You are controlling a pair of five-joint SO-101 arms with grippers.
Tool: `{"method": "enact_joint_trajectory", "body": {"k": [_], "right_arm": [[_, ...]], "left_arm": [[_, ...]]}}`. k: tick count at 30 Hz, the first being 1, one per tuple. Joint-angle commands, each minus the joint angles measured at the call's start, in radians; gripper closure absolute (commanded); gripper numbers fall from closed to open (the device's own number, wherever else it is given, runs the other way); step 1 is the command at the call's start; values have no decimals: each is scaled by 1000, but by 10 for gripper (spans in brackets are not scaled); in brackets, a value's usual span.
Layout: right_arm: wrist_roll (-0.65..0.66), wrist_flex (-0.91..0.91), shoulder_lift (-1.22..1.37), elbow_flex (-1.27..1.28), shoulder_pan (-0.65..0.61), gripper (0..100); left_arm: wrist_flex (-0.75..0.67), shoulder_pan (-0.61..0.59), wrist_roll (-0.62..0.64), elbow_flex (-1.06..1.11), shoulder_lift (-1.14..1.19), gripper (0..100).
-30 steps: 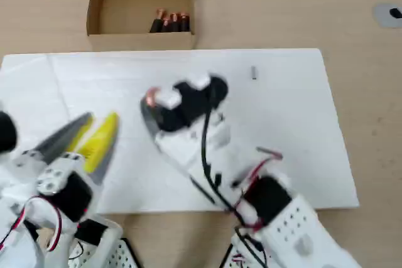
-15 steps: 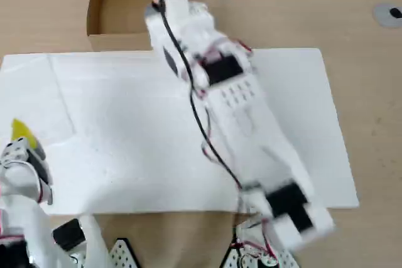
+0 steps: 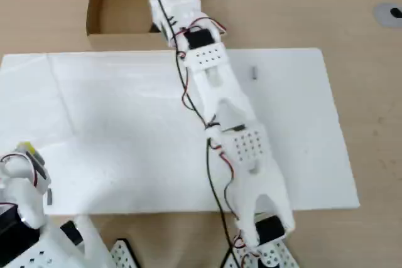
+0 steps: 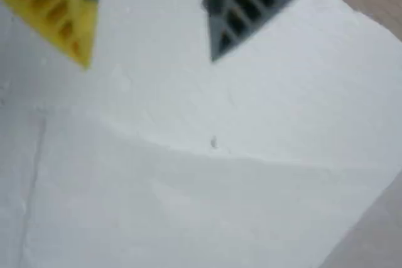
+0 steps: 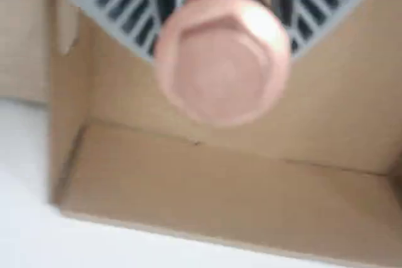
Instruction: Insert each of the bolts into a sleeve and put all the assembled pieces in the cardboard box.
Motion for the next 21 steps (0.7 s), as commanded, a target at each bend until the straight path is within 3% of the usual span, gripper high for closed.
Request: {"method": "enact_joint_trajectory", "body": {"k": [1, 5, 13, 21], "right_arm": [[77, -35, 139, -240, 31, 987], [95, 68, 248, -340, 22, 978], [94, 304, 262, -435, -36, 762], [95, 491, 205, -529, -51, 754]], "left_arm": [[40, -29, -3, 3, -1, 864], [35, -92, -5, 5, -1, 864], [34, -114, -3, 5, -1, 864], [34, -117, -5, 5, -1, 864]]}}
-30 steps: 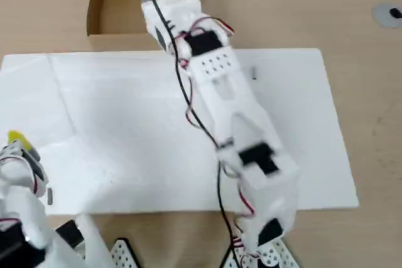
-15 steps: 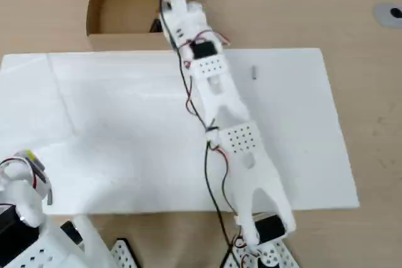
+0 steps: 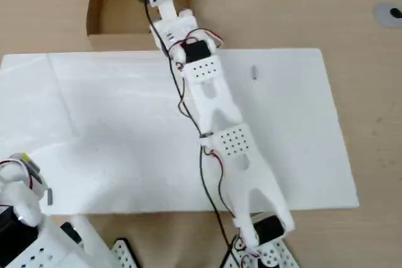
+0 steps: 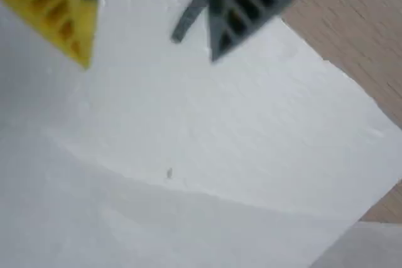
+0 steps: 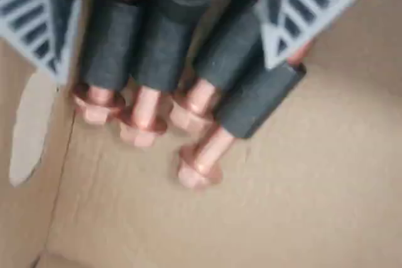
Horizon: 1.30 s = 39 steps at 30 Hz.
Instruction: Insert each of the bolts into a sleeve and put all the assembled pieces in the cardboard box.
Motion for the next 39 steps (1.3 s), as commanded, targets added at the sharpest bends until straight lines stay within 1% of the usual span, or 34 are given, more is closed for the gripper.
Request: {"method": "enact_joint_trajectory", "body": {"k": [1, 6, 7, 8, 10, 11, 12, 15, 19, 20, 23, 27, 29, 31, 35, 39], "right_arm": [[9, 103, -113, -56, -16, 754], [9, 318, -286, -56, -13, 757], [11, 367, -328, -56, -15, 771], [11, 417, -372, -56, -19, 814], [14, 489, -481, -56, -38, 977], [26, 514, -535, -54, -45, 992], [43, 535, -587, -54, -51, 959], [54, 628, -734, -54, -70, 992], [68, 870, -924, -48, -74, 989], [66, 861, -964, -45, -64, 989], [64, 862, -1075, -38, 24, 989], [60, 865, -1199, 45, 114, 989], [60, 865, -1288, 160, 145, 989], [60, 865, -1402, 349, 163, 989], [60, 862, -1685, 891, 156, 989], [68, 833, -1966, 1420, 128, 989]], "left_arm": [[0, -8, -5, -2, 1, 864], [0, -6, -5, -8, 1, 861], [0, -6, -5, -5, 1, 861], [0, -6, -5, -5, 1, 863], [0, -6, 2, -11, 1, 864], [2, -2, 2, -23, -1, 864], [8, 15, 2, -49, -10, 864], [28, 84, -2, -89, -73, 864], [21, 193, 0, -91, -239, 860], [21, 213, 0, -91, -285, 860], [6, 256, 0, -31, -426, 860], [-106, 258, -3, 123, -591, 860], [-120, 258, -3, 169, -575, 862], [-127, 261, 0, 215, -567, 861], [-172, 267, 0, 302, -573, 860], [-170, 259, 3, 448, -575, 864]]}}
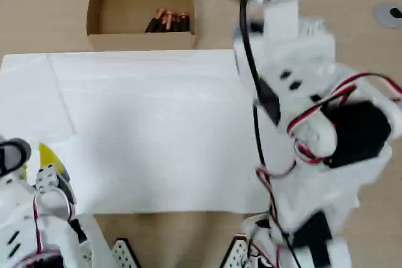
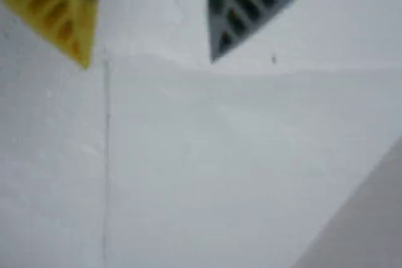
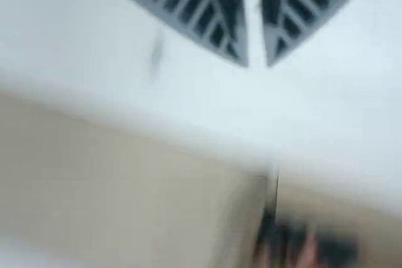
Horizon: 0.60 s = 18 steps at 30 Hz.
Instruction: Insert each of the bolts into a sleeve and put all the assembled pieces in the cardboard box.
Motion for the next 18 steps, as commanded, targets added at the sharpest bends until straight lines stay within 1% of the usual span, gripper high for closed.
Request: {"method": "enact_joint_trajectory", "body": {"k": [1, 5, 9, 14, 16, 18], "right_arm": [[11, -52, -275, 562, -13, 989], [11, -262, -506, 1041, -13, 989], [12, -528, -710, 1511, -12, 989], [12, -815, -1007, 1931, 1, 989], [12, -891, -1139, 2061, 4, 989], [12, -930, -1277, 2163, 8, 989]], "left_arm": [[-26, 9, 3, 97, -5, 863], [-31, 14, 2, 201, -5, 863], [-51, 8, -5, 222, -4, 863], [-51, 12, 2, 278, -4, 864], [-51, 3, -5, 327, -4, 864], [-57, 3, -5, 370, -4, 864]]}}
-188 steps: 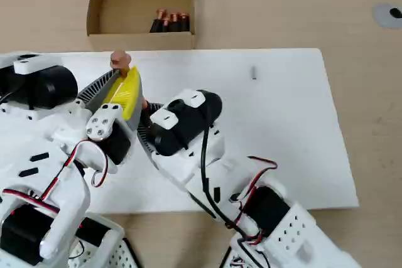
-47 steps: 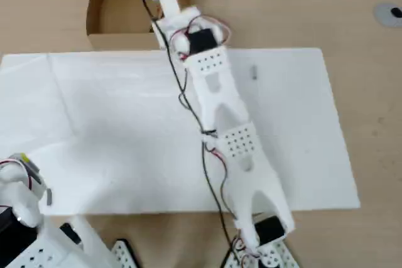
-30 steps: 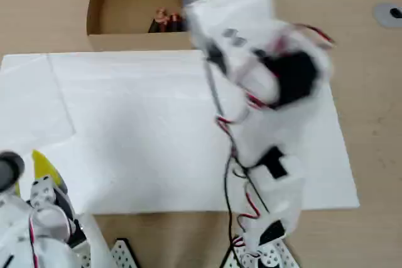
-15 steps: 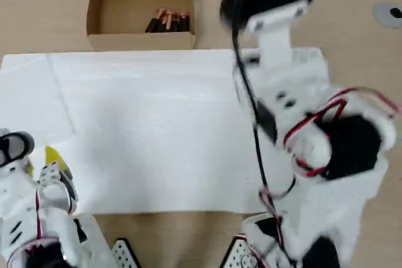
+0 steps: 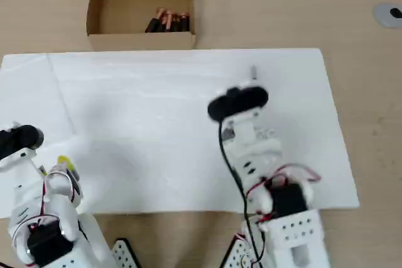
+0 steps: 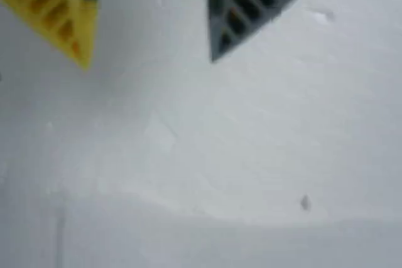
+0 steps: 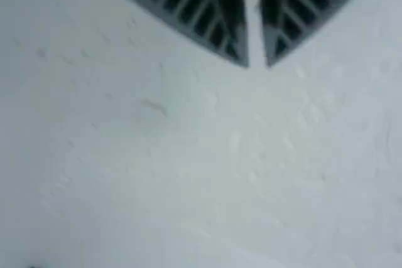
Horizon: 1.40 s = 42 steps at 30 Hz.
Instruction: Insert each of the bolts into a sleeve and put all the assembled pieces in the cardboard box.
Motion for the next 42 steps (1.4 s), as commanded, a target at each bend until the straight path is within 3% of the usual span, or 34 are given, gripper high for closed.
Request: {"method": "enact_joint_trajectory", "body": {"k": [1, 5, 14, 42], "right_arm": [[12, -100, -269, 185, 25, 989], [11, -118, -484, 298, 117, 989], [8, 26, -372, 298, 120, 989], [9, 29, -395, 305, 120, 989]], "left_arm": [[-26, 5, -5, 48, -5, 864], [-71, 0, -5, 110, -5, 864], [-210, 6, -5, 284, -5, 864], [-210, 6, -5, 285, -5, 864]]}}
